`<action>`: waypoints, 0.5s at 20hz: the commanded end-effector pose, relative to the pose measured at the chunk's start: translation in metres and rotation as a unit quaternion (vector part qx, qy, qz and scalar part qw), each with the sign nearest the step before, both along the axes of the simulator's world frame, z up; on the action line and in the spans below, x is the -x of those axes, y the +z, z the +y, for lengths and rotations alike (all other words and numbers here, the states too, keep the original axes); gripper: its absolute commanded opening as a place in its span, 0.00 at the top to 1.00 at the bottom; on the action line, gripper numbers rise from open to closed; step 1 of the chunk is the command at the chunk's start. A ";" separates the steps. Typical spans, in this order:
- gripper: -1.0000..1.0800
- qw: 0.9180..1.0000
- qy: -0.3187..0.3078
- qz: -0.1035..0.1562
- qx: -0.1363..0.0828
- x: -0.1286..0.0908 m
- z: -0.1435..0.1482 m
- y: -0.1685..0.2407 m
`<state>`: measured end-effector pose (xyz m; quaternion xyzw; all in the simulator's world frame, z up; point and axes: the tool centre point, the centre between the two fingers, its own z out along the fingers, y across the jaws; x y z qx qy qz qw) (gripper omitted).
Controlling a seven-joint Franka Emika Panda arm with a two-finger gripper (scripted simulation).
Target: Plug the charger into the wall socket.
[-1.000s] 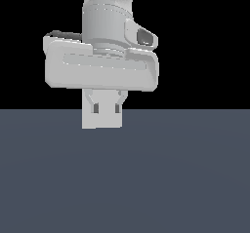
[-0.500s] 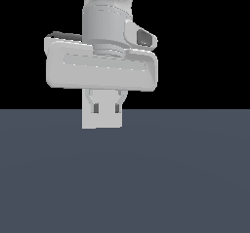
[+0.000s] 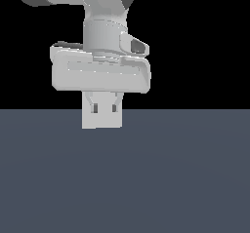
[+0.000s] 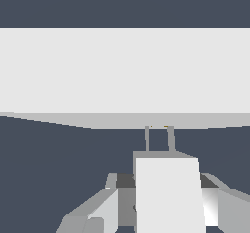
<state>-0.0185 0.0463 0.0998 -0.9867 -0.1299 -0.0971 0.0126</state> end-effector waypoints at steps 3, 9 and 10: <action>1.00 1.000 0.000 0.000 0.000 -0.013 0.003 0.000; 1.00 1.000 0.000 0.000 0.000 -0.017 0.004 0.000; 1.00 1.000 0.000 0.000 0.000 -0.016 0.004 0.000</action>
